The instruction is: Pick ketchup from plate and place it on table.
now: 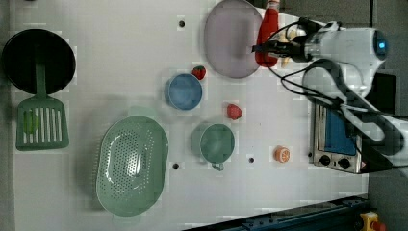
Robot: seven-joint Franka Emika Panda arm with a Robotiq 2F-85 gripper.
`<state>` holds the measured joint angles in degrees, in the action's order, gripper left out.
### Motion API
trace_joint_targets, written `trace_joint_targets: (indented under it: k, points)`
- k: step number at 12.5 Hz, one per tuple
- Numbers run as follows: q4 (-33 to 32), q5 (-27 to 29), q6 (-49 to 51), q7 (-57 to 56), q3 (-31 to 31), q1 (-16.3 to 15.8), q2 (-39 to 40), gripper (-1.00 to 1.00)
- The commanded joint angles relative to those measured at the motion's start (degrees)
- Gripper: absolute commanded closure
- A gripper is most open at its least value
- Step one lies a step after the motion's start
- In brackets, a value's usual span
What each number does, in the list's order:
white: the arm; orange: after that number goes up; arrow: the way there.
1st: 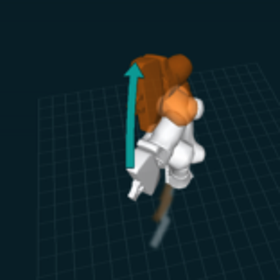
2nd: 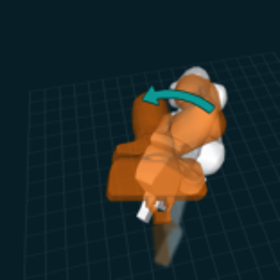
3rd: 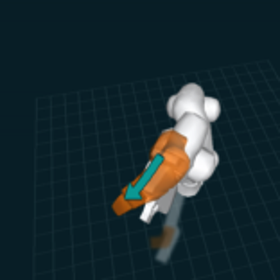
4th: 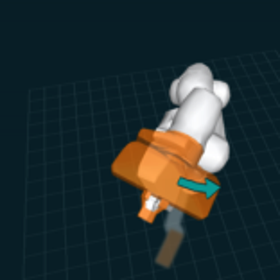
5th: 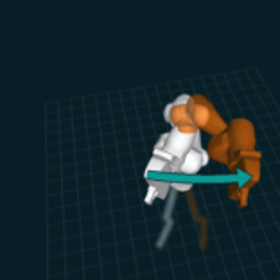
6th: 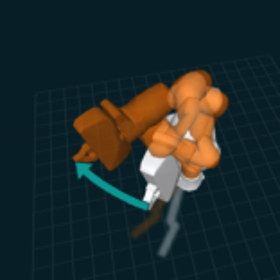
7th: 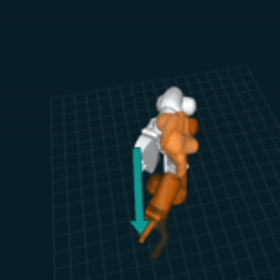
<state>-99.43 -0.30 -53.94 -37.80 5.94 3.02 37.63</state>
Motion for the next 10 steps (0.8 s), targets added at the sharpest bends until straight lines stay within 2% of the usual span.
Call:
trace_joint_targets:
  k: [1, 7, 10]
  points:
    - [1.7, -0.2, 6.9, 4.1, 0.9, 0.1, -9.8, -0.26]
    - [-0.9, -0.2, 23.0, 12.0, -0.1, 1.4, -21.9, -0.27]
    - [-8.3, -0.2, 25.9, 13.5, -1.3, 2.2, -28.9, -0.27]
